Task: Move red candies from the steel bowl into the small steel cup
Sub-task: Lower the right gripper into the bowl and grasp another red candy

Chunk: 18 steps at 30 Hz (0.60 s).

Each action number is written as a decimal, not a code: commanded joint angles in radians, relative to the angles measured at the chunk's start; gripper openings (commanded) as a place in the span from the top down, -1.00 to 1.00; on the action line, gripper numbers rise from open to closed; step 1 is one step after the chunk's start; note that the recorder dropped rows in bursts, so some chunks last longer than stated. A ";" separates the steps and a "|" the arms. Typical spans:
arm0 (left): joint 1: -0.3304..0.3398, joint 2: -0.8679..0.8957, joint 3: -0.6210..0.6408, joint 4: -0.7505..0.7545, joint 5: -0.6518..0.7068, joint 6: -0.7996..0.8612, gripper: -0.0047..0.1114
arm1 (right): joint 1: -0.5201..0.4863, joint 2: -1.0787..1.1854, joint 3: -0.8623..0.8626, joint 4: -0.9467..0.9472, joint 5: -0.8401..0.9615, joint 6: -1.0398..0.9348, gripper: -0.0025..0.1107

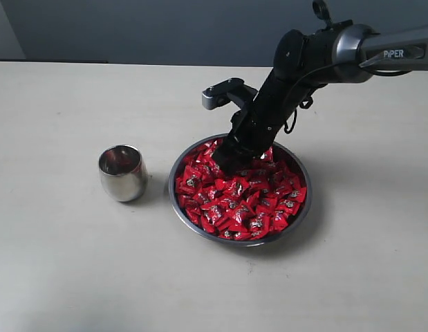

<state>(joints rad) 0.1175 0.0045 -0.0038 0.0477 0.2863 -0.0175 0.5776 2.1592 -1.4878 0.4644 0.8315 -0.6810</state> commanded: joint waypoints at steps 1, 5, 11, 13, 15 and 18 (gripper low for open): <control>0.001 -0.004 0.004 -0.003 -0.002 -0.002 0.91 | 0.000 0.001 -0.009 -0.012 -0.018 0.003 0.34; 0.001 -0.004 0.004 -0.003 -0.002 -0.002 0.91 | 0.000 0.001 -0.009 -0.012 -0.021 0.003 0.55; 0.001 -0.004 0.004 -0.003 -0.002 -0.002 0.91 | 0.000 0.001 -0.009 -0.012 -0.019 0.003 0.97; 0.001 -0.004 0.004 -0.003 -0.002 -0.002 0.91 | 0.000 0.001 -0.009 -0.012 -0.019 0.003 0.97; 0.001 -0.004 0.004 -0.003 -0.002 -0.002 0.91 | 0.000 0.001 -0.009 -0.012 -0.017 0.014 0.97; 0.001 -0.004 0.004 -0.003 -0.002 -0.002 0.91 | 0.000 -0.012 -0.009 -0.012 -0.010 0.025 0.97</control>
<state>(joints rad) 0.1175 0.0045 -0.0038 0.0477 0.2863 -0.0175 0.5793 2.1592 -1.4878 0.4620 0.8172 -0.6600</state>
